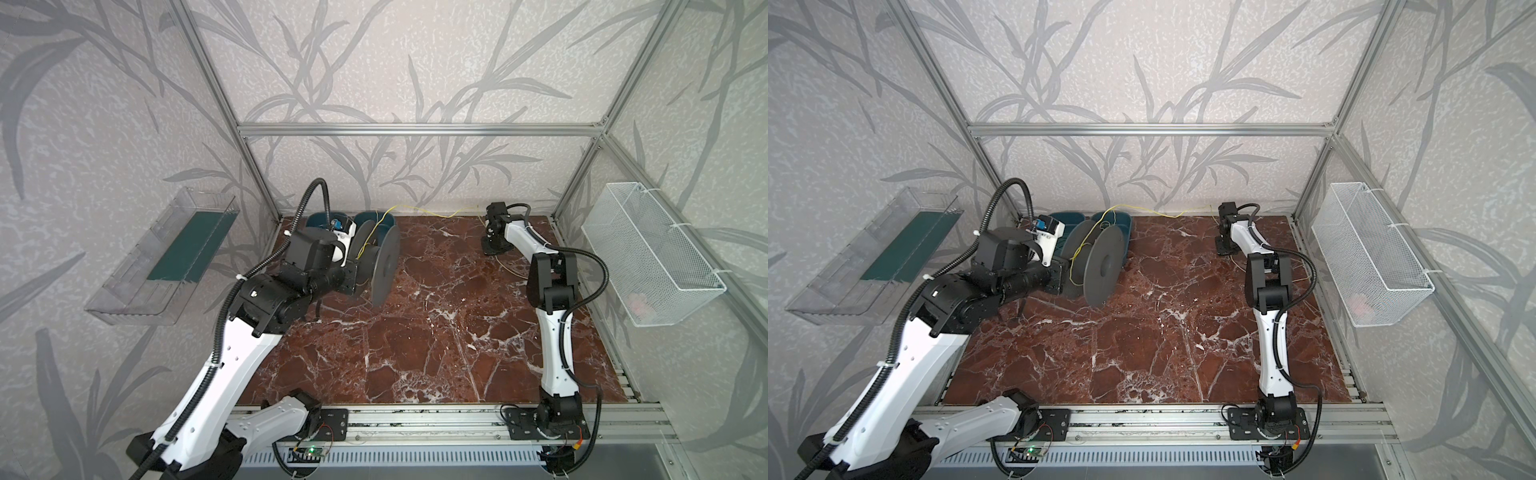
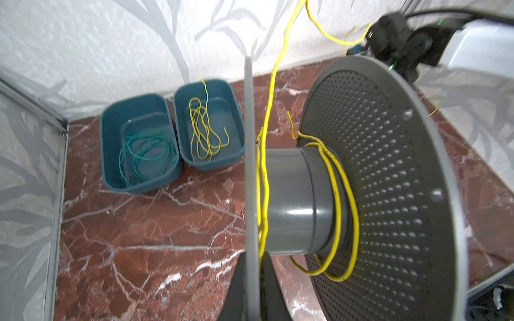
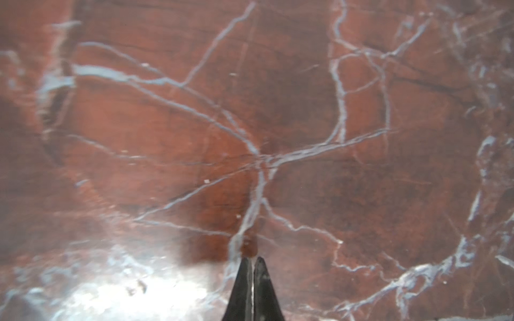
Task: Wrap the cables
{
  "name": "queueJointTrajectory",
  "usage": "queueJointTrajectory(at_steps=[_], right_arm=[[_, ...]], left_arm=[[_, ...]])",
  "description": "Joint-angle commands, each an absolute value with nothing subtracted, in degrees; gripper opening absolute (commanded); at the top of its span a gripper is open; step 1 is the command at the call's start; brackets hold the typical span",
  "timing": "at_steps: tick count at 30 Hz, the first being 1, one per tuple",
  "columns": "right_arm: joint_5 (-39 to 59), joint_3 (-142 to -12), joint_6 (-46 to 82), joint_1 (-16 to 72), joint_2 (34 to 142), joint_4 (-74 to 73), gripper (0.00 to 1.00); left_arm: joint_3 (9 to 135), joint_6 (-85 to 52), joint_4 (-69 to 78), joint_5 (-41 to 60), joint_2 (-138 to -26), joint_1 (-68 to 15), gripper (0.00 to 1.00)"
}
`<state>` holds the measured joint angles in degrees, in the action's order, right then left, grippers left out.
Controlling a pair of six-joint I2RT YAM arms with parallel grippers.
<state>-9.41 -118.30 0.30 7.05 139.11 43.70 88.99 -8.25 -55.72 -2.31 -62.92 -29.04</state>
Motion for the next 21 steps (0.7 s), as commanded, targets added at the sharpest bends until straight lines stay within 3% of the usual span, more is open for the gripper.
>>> queueJointTrajectory(at_steps=[1, 13, 21], right_arm=[[-9.12, -117.25, -0.43, 9.71, 135.71, 44.82, 0.0], [-12.22, -109.52, -1.44, 18.53, 127.82, 42.81, 0.0], [-12.46, -108.28, -4.0, 26.81, 126.52, 42.89, 0.0]], left_arm=[[96.73, -7.34, -52.64, -2.31, -64.69, -28.35, 0.0], [116.77, -11.09, -47.54, -5.09, -75.75, -22.25, 0.0], [125.38, -20.77, -44.46, 2.64, -83.07, -11.15, 0.0]])
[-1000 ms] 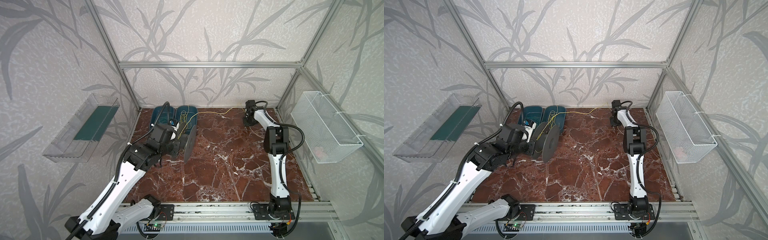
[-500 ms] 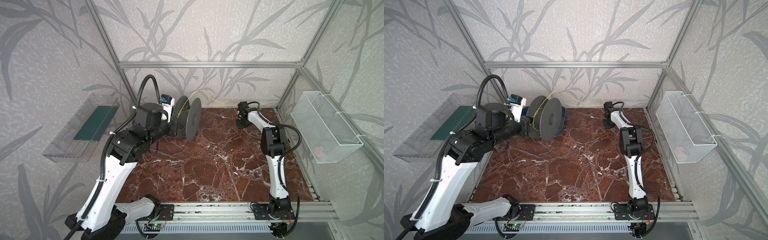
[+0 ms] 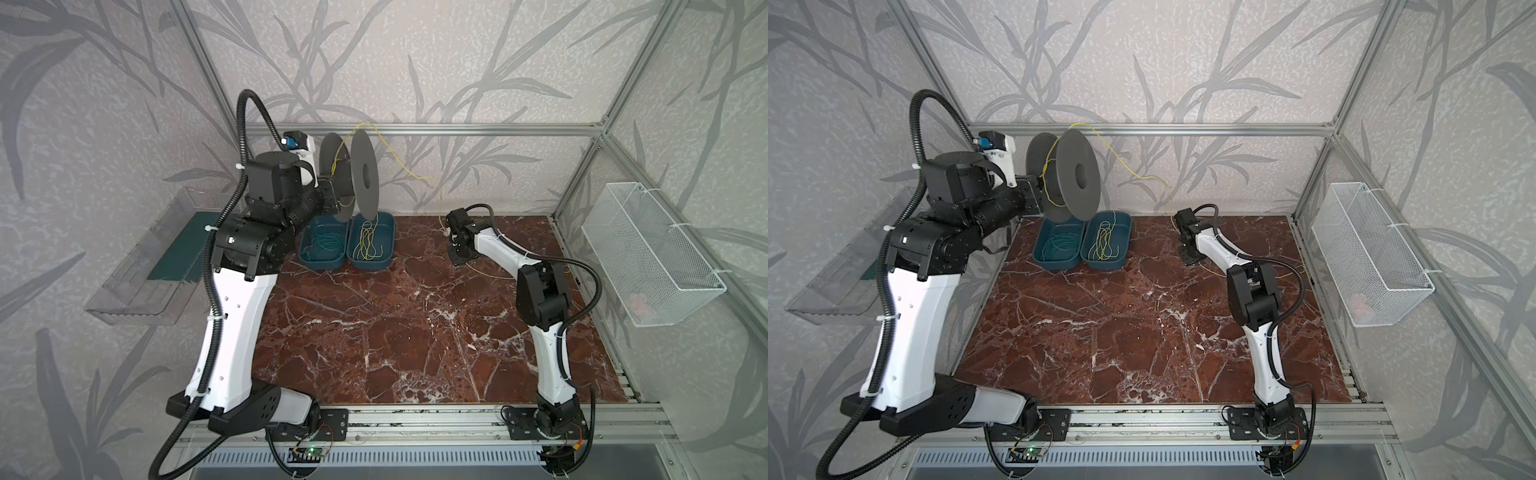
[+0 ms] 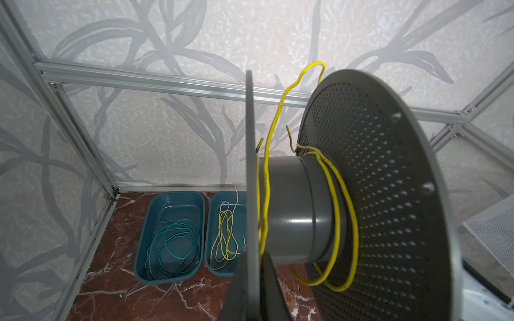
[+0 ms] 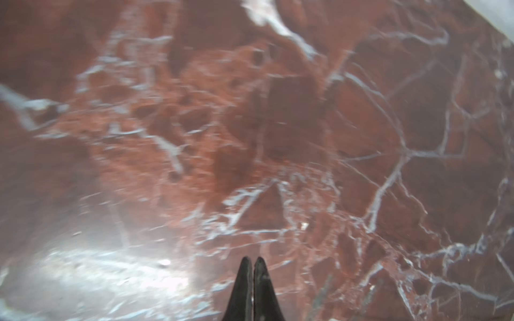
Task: Wrap the cables
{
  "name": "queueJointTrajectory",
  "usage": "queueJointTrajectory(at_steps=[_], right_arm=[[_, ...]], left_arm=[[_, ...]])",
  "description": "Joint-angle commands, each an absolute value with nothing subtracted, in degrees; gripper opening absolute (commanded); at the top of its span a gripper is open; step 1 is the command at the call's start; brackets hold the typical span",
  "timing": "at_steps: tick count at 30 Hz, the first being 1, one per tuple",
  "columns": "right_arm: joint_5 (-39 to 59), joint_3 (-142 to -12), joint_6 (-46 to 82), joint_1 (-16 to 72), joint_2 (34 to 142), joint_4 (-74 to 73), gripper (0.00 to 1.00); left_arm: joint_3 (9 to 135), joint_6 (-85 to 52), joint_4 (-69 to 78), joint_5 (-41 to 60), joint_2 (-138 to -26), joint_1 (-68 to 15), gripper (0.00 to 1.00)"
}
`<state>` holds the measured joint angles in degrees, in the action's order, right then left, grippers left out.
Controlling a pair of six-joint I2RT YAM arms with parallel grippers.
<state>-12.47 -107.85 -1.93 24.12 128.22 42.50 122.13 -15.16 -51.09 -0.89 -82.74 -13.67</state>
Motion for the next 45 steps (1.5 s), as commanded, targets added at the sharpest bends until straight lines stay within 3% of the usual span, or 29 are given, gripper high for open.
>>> queueJointTrajectory(at_steps=[1, 16, 23, 28, 38, 45], right_arm=[[-12.52, -108.19, -4.31, 27.77, 126.33, 42.74, 0.0], [-19.4, -96.47, -7.87, 45.34, 118.66, 38.71, 0.0], [-17.61, -96.9, -5.21, 40.08, 119.38, 39.26, 0.0], [-12.84, -101.9, -3.83, 34.52, 117.52, 39.52, 0.0], [-6.52, -123.52, -4.5, 27.63, 132.71, 53.82, 0.0], [-7.1, -124.02, -4.79, 29.07, 137.19, 54.53, 0.0]], left_arm=[[125.82, -22.04, -43.77, 3.4, -83.58, -9.96, 0.0], [121.5, -30.09, -33.35, 7.56, -86.13, -1.0, 0.0], [120.75, -29.31, -34.96, 16.09, -84.03, 1.53, 0.0], [112.32, -25.57, -36.39, 20.63, -78.72, 1.58, 0.0], [102.7, -20.78, -37.92, 30.38, -68.78, 1.54, 0.0], [105.56, -22.81, -35.29, 36.12, -68.57, 1.65, 0.0]])
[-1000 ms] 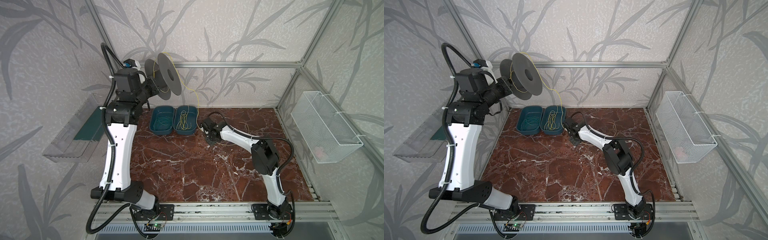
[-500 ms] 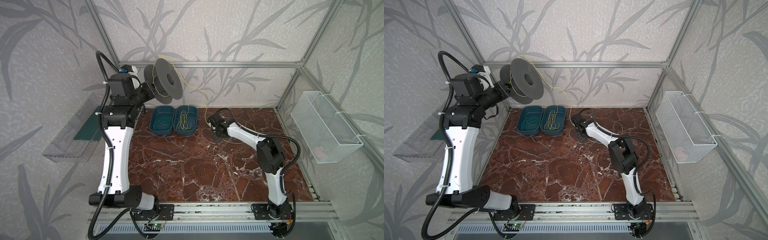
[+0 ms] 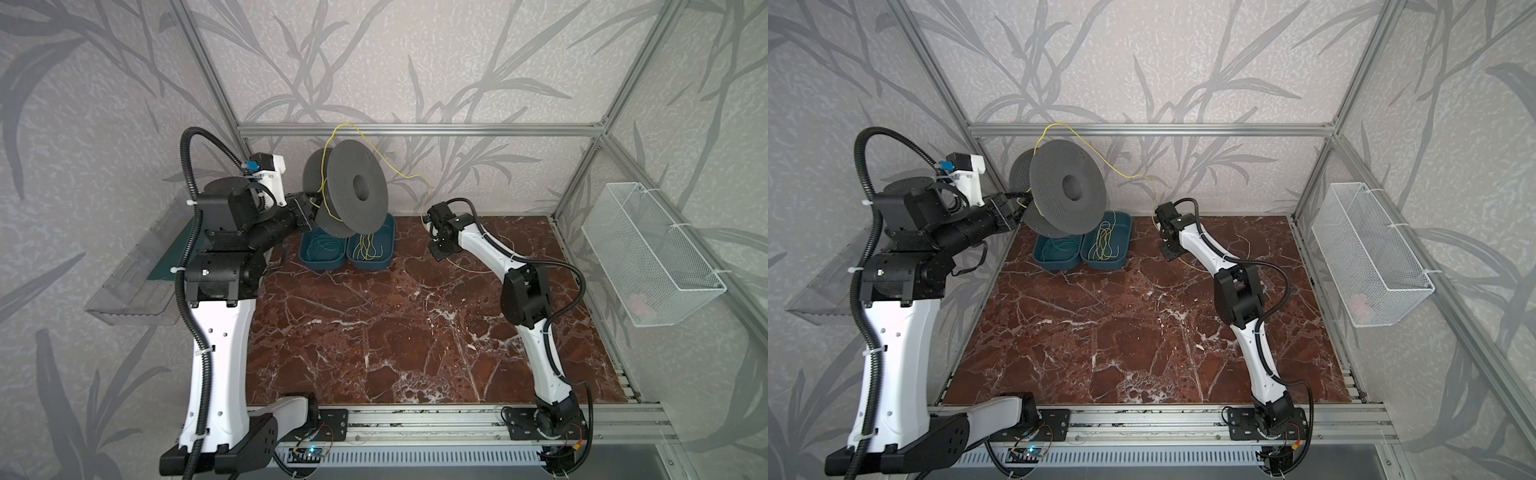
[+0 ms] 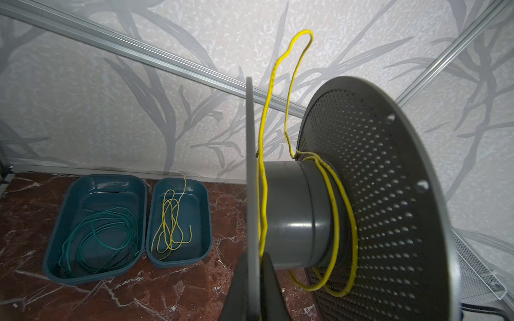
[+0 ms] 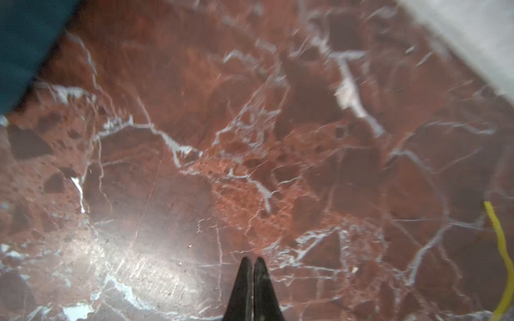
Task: Wrap the cables
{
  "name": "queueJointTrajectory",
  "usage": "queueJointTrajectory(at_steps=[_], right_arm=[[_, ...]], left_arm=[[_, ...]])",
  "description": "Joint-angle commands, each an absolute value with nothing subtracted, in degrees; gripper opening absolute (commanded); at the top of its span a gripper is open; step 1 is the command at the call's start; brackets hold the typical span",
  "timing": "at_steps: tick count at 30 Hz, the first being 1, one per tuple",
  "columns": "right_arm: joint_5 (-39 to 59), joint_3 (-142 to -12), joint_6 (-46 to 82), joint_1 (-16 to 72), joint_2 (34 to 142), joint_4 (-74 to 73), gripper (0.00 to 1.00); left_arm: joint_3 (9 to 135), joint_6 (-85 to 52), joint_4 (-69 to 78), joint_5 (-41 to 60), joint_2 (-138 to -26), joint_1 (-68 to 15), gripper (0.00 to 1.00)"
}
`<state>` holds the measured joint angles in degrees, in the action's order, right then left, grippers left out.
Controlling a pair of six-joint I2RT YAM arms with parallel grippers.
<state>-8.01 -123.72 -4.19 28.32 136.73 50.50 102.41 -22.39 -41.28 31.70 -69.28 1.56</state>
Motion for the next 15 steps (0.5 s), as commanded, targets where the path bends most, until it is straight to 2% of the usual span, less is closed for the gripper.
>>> queueJointTrajectory(at_steps=[1, 6, 10, 15], right_arm=[[-7.13, -123.89, -4.85, 29.2, 137.45, 54.89, 0.0], [-8.13, -115.15, -5.23, 32.41, 133.89, 50.94, 0.0], [-9.87, -104.56, -4.73, 36.91, 128.27, 45.08, 0.0], [-15.42, -98.15, -5.64, 44.77, 122.85, 42.57, 0.0]], left_arm=[[106.15, -23.14, -34.91, 35.31, -68.64, 1.67, 0.0], [108.78, -26.27, -31.04, 30.81, -70.54, 1.84, 0.0], [108.44, -31.71, -24.49, 22.4, -72.67, 1.88, 0.0], [106.74, -35.67, -17.41, 12.81, -75.85, 1.75, 0.0]])
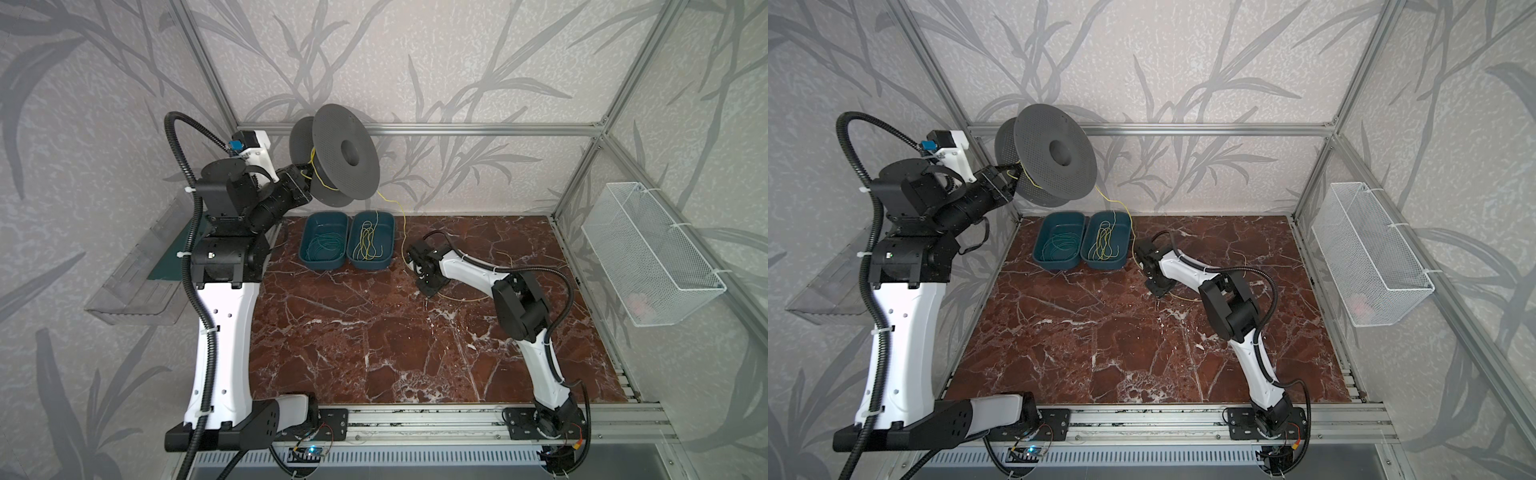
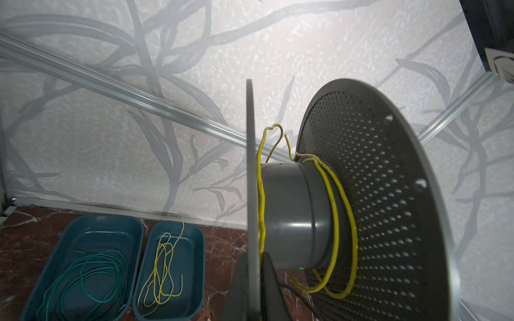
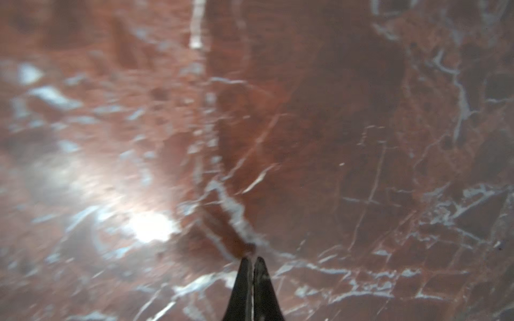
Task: Wrap the cables
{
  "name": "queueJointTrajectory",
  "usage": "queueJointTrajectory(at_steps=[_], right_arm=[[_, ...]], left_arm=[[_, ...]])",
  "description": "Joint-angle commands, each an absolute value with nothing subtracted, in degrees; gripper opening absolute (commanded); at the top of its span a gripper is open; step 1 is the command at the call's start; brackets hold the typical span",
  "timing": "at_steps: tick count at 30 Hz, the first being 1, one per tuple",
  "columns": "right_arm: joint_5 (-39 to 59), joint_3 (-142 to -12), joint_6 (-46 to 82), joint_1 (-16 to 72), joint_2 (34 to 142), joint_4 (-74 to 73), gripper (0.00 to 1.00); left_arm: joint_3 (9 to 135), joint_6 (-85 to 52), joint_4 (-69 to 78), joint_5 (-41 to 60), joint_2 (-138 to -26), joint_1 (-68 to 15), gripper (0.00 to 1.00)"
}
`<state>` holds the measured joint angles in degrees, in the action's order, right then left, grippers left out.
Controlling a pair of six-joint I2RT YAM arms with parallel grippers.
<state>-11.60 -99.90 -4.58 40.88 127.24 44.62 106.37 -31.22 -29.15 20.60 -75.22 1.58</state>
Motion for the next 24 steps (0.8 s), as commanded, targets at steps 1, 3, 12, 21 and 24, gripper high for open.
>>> queueJointTrajectory(at_steps=[1, 3, 12, 21, 24], right_arm=[[-16.97, -96.85, -5.77, 46.34, 121.42, 41.98, 0.0], [-19.84, -93.92, -6.05, 48.98, 118.25, 40.23, 0.0], [-27.55, -83.33, -6.56, 58.14, 101.8, 37.7, 0.0], [-38.09, -84.18, -9.38, 69.65, 89.34, 41.68, 0.0], [-41.02, -84.14, -12.17, 70.75, 84.65, 39.7, 0.0]], left_arm=[[106.33, -35.3, -16.48, 11.15, -76.39, 1.67, 0.0], [105.58, -34.18, -15.72, 7.42, -77.35, 1.6, 0.0], [103.98, -25.78, -13.71, -2.15, -83.71, 0.15, 0.0], [106.61, -12.61, -14.3, -15.5, -90.46, -8.02, 0.0], [107.09, -11.38, -16.37, -15.96, -92.18, -8.79, 0.0]])
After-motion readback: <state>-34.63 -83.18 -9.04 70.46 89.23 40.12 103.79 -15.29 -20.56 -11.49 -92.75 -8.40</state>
